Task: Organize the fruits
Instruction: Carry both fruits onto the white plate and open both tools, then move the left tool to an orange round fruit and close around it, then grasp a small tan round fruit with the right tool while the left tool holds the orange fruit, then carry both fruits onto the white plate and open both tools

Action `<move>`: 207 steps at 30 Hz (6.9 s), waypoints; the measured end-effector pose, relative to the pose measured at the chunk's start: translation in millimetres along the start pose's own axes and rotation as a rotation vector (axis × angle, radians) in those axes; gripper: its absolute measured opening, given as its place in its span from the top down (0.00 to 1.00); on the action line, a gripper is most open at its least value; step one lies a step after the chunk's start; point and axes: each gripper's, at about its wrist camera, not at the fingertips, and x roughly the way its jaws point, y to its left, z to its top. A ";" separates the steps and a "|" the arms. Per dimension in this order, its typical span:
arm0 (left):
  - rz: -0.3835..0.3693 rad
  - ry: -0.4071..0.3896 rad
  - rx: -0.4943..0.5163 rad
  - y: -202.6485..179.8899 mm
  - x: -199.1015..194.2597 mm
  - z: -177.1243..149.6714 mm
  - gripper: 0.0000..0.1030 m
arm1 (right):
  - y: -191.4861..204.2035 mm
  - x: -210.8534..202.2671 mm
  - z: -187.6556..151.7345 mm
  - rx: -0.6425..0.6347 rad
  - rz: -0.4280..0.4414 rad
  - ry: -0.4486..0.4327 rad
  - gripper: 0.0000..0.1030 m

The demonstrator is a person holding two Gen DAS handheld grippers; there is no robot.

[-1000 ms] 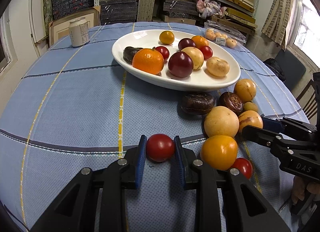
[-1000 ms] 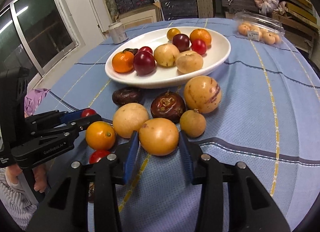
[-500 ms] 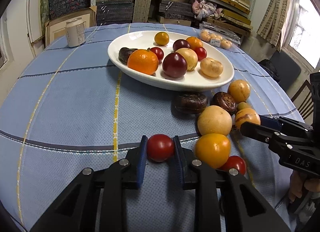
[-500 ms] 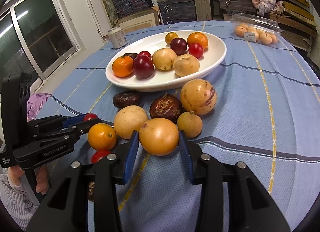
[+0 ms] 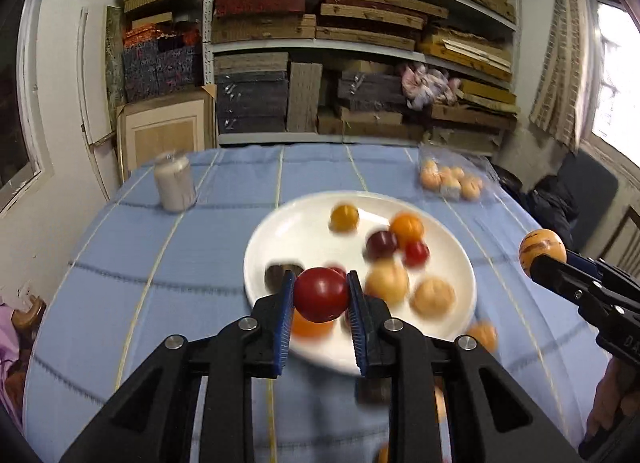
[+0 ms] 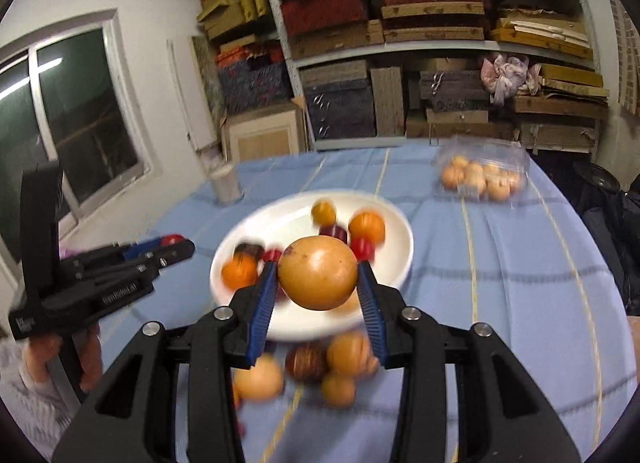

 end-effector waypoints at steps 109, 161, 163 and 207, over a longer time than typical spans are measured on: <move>-0.083 0.230 -0.037 12.2 11.2 -109.5 0.41 | -64.6 -27.8 -78.6 0.329 -0.036 0.010 0.08; -0.011 0.011 0.055 -6.0 -31.7 -108.2 0.62 | 9.3 15.0 -105.0 -0.034 -0.008 0.216 0.73; 0.024 -0.035 0.072 -10.6 -40.9 -105.3 0.62 | 13.0 5.9 -105.3 -0.042 -0.011 0.184 0.73; 0.145 -0.066 0.046 -8.4 69.9 -3.0 0.62 | 22.3 90.4 -2.2 -0.106 -0.078 0.057 0.73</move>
